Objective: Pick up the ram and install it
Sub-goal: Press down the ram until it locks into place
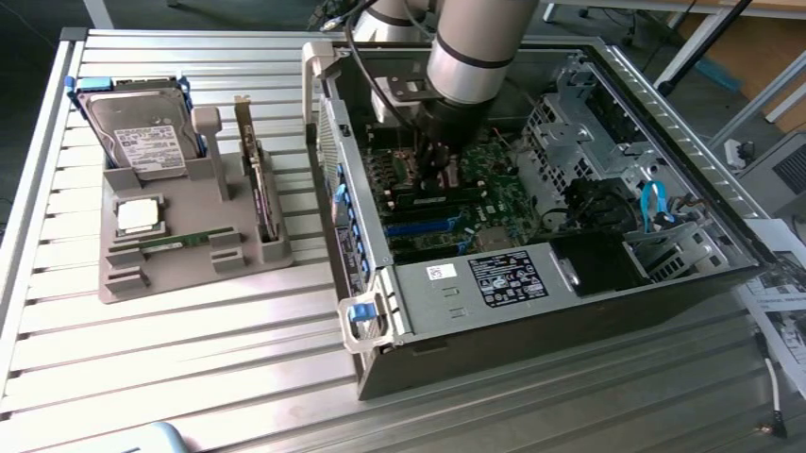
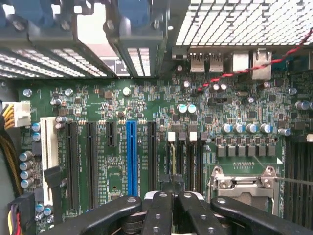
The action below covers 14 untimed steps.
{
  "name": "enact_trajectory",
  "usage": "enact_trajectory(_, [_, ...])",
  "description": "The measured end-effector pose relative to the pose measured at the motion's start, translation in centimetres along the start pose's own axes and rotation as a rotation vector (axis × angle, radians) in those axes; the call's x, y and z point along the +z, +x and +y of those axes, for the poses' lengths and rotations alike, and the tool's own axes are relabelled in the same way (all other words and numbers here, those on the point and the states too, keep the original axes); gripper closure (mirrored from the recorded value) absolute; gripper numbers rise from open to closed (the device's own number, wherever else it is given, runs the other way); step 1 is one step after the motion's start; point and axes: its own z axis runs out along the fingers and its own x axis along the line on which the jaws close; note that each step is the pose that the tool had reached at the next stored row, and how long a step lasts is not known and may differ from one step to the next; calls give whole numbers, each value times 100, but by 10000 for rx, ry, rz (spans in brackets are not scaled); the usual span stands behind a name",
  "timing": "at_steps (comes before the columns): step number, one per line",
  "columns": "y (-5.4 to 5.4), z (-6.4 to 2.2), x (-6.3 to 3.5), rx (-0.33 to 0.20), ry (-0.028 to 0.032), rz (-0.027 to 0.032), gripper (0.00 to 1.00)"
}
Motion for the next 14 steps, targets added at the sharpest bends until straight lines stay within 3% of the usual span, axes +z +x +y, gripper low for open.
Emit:
enact_trajectory(10, [1,149,0,0,2,-1,89])
enact_trajectory(14, [1,151,0,0,2,-1,89])
